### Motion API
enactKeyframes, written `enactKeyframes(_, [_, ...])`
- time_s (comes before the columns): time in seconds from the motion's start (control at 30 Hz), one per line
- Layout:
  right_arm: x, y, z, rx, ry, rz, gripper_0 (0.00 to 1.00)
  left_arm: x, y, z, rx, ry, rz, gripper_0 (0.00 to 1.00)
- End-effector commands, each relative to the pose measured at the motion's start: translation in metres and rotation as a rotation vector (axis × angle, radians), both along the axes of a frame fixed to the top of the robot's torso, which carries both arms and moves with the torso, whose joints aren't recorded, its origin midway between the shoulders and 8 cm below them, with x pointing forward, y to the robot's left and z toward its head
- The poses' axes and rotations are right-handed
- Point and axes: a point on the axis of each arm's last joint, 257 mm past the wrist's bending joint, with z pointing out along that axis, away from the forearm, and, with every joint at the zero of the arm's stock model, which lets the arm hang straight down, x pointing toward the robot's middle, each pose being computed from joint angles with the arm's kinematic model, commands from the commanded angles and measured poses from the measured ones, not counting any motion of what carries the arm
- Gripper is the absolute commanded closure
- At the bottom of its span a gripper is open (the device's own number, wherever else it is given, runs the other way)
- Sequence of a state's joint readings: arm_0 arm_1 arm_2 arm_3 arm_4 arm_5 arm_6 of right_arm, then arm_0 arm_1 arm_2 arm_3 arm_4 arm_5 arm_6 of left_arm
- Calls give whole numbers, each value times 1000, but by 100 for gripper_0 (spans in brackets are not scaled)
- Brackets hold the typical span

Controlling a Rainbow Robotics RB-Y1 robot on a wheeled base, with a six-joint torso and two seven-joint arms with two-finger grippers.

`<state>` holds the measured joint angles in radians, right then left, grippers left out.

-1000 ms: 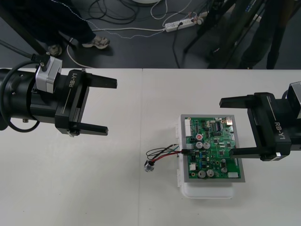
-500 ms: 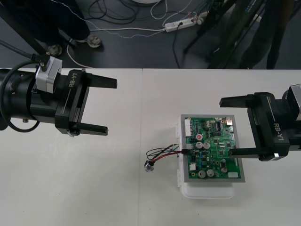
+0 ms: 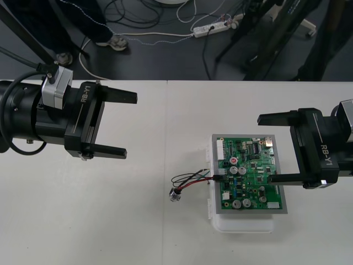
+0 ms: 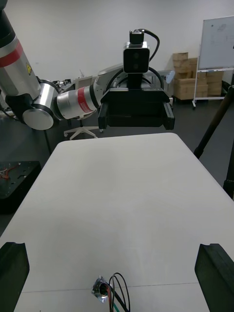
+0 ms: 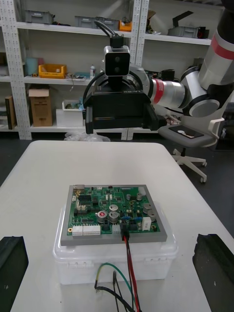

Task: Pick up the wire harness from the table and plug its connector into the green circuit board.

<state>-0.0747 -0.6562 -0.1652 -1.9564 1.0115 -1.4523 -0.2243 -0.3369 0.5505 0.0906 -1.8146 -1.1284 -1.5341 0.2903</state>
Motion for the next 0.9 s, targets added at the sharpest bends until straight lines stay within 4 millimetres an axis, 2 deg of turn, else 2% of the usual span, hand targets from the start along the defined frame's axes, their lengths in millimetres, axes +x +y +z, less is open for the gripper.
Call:
enactKeyframes(0.03, [4, -5, 4, 10, -40, -30, 0, -7, 6, 18, 41, -47, -29, 0])
enactKeyframes(0.9, [4, -5, 4, 10, -40, -30, 0, -7, 6, 18, 41, -47, -29, 0])
